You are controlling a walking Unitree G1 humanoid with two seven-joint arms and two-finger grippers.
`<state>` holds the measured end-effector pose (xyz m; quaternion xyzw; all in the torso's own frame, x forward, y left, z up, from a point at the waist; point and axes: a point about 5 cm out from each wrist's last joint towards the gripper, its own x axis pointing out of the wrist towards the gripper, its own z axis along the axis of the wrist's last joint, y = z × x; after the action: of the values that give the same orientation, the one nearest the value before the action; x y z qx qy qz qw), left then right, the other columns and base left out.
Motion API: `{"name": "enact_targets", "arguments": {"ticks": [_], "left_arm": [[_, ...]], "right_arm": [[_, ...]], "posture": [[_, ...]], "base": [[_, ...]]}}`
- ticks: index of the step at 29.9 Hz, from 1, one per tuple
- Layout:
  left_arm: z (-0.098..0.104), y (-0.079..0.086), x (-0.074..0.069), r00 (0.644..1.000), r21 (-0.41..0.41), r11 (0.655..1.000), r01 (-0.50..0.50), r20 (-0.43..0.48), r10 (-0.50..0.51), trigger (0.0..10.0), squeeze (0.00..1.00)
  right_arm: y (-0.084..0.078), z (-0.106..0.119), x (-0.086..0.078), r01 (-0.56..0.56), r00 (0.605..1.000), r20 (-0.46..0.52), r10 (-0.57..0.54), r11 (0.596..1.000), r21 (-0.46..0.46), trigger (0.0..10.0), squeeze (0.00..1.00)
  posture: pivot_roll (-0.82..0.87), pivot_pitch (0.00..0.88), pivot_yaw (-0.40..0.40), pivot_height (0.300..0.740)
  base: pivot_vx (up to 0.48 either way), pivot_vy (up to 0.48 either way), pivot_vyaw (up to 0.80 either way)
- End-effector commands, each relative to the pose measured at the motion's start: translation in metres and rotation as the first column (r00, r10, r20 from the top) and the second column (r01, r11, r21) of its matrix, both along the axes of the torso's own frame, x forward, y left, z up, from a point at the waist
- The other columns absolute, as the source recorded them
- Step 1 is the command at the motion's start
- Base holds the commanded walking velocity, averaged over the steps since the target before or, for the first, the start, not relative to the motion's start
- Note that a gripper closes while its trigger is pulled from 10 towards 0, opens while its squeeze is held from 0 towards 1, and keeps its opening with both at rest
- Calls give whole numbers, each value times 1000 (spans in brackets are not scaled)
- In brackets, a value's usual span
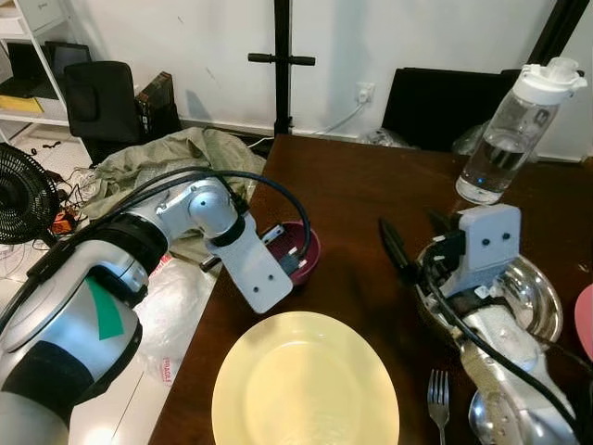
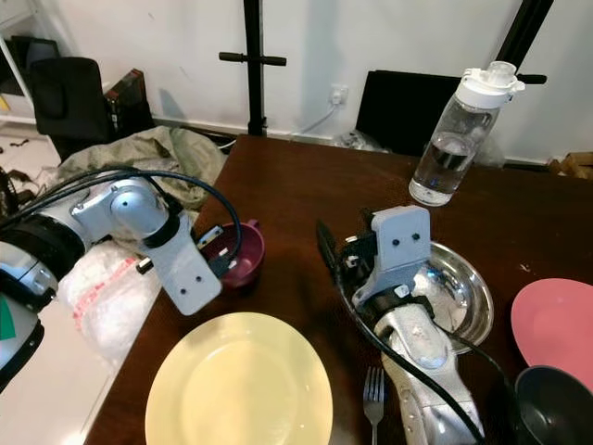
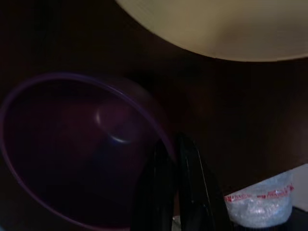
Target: Setting the table
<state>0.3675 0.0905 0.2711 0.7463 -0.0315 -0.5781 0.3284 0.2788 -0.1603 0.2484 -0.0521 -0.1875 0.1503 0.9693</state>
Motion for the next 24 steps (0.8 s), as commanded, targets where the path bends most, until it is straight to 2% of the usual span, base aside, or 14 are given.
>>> {"name": "enact_targets", "arguments": {"ticks": [1, 6, 11, 14, 18, 24], "left_arm": [[1, 3, 1, 999, 43, 999, 10, 36, -11, 10000, 0], [-3, 6, 3, 998, 68, 997, 18, 51, -22, 10000, 0], [-5, 11, 3, 997, 99, 995, 30, 64, -36, 10000, 0], [-6, 13, 2, 998, 103, 994, 33, 48, -38, 10000, 0], [-7, 13, 2, 998, 105, 993, 48, 41, -52, 10000, 0], [-8, 13, 2, 998, 107, 993, 50, 43, -55, 10000, 0]], "right_arm": [[3, 3, -5, -60, 998, -4, 60, 998, -5, 10000, 0], [5, -3, -12, -155, 986, -63, 153, 987, -40, 10000, 0], [1, -18, -26, -300, 945, -186, 269, 938, -171, 10000, 0], [-6, -22, -31, -331, 932, -243, 269, 905, -267, 10000, 0], [-14, -25, -33, -339, 927, -279, 251, 881, -330, 10000, 0], [-19, -22, -34, -353, 922, -288, 260, 871, -342, 10000, 0]], "posture": [[50, 227, 125, 740], [46, 223, 130, 740], [47, 220, 131, 740], [46, 217, 132, 740], [46, 217, 132, 740], [39, 202, 128, 740]], "base": [[0, 0, 0], [0, 0, 0], [0, 0, 0], [0, 0, 0], [0, 0, 0], [0, 0, 0]]}}
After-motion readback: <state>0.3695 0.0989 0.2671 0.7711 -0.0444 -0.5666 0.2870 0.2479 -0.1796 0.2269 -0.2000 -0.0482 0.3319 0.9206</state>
